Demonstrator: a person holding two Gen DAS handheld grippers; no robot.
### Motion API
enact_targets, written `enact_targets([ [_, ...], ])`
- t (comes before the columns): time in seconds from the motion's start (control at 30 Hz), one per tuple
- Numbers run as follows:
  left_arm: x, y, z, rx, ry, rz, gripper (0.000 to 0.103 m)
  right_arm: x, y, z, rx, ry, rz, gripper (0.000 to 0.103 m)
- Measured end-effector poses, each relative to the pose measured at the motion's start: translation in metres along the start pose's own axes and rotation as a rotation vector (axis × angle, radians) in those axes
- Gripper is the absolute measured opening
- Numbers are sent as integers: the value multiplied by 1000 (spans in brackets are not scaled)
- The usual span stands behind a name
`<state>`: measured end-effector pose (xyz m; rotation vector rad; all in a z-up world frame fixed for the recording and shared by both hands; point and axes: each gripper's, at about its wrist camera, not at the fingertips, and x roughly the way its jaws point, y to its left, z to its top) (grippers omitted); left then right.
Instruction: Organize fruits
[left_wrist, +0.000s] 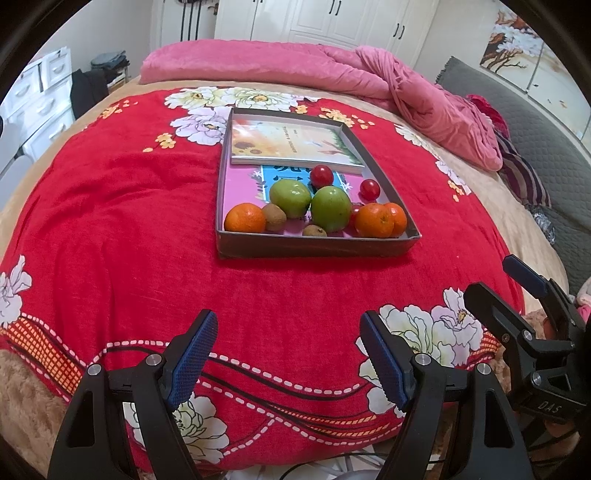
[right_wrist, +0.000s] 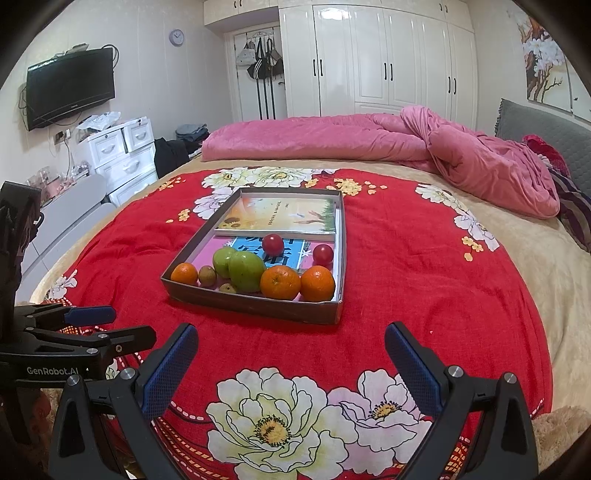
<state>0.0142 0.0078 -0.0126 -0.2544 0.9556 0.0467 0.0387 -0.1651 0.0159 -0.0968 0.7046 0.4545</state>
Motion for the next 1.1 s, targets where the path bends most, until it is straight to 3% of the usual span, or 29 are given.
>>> enact_targets([
  [0.8, 1, -1, -1, 6, -2, 15, 80, 3, -7, 1, 18, 3, -5, 102],
  [1.1, 16, 29, 15, -60, -13, 76, 80, 32, -50, 15, 112, 32, -59, 102],
])
